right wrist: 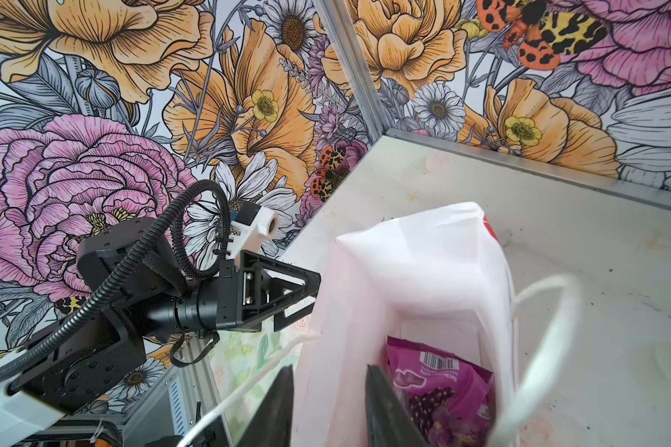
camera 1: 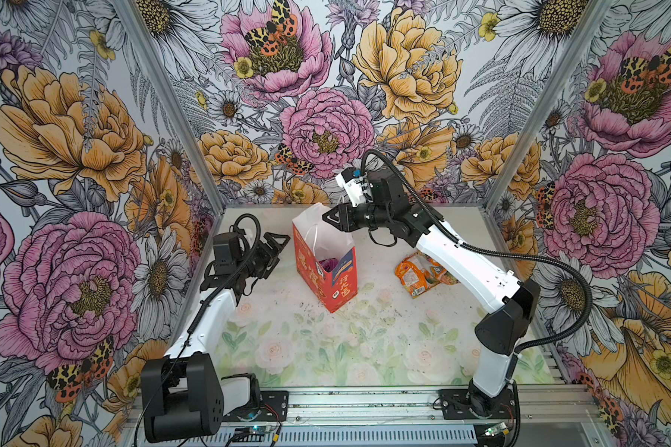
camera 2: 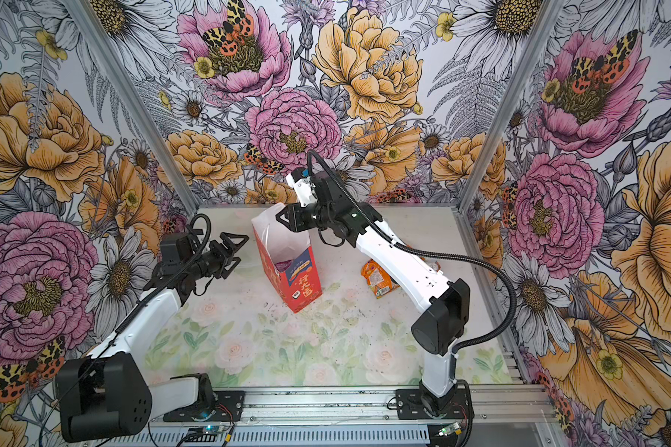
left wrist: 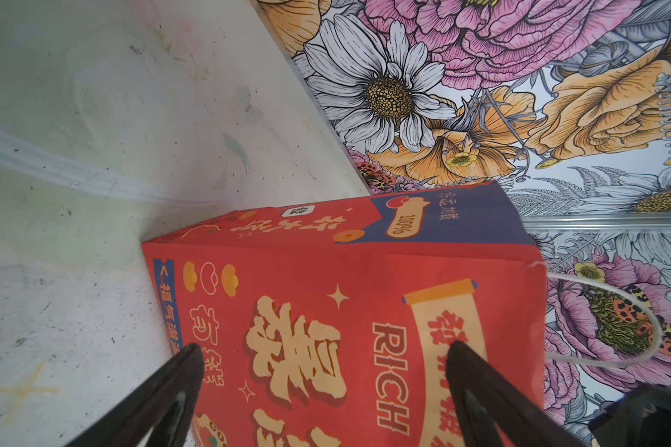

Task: Place the snacks into the paper bag
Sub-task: 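Open the right gripper to release the pouch inside the bag, then move the right gripper away from the bag toward the orange packets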

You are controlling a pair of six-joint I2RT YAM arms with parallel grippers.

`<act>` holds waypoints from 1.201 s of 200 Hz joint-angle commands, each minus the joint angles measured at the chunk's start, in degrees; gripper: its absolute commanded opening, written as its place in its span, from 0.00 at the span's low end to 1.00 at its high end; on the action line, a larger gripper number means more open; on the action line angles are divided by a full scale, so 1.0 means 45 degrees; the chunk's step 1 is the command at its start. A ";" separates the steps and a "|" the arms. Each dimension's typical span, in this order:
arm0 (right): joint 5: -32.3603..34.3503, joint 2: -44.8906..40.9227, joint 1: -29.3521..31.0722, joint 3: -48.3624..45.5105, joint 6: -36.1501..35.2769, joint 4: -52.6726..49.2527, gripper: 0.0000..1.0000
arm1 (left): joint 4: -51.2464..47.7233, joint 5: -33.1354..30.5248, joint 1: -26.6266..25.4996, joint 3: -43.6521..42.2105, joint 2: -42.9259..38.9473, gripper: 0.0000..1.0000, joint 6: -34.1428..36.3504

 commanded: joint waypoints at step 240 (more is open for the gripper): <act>0.2592 -0.5274 -0.0314 -0.3798 -0.3164 -0.3828 0.51 | -0.1297 -0.0032 0.0122 0.0598 -0.1726 0.99 -0.0072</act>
